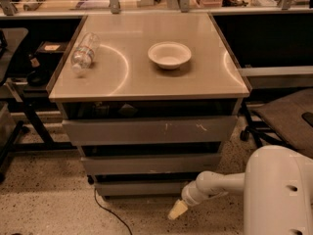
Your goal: Open bottom drawer
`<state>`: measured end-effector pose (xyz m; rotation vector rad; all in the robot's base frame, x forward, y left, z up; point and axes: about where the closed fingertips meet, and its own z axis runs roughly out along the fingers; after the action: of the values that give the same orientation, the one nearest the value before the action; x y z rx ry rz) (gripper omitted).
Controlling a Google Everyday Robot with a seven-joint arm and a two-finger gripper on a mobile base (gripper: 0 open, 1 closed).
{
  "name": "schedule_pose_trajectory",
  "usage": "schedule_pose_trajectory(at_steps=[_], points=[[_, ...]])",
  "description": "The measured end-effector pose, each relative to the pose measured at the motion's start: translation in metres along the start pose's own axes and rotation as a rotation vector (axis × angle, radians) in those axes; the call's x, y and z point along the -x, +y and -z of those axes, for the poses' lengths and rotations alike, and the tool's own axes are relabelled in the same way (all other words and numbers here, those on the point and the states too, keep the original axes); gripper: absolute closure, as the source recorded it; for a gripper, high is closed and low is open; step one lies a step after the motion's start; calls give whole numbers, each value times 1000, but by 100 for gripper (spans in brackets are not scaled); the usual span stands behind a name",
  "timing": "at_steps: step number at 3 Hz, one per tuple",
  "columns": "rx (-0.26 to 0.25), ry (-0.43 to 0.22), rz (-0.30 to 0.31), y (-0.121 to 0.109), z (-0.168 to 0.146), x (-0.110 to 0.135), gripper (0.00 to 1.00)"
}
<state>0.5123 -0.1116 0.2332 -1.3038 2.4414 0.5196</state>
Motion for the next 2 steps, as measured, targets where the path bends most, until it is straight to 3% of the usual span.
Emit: schedule_pose_trajectory(at_steps=[1, 2], points=[[-96, 39, 30, -8, -12, -2, 0], [-99, 39, 32, -9, -12, -2, 0]])
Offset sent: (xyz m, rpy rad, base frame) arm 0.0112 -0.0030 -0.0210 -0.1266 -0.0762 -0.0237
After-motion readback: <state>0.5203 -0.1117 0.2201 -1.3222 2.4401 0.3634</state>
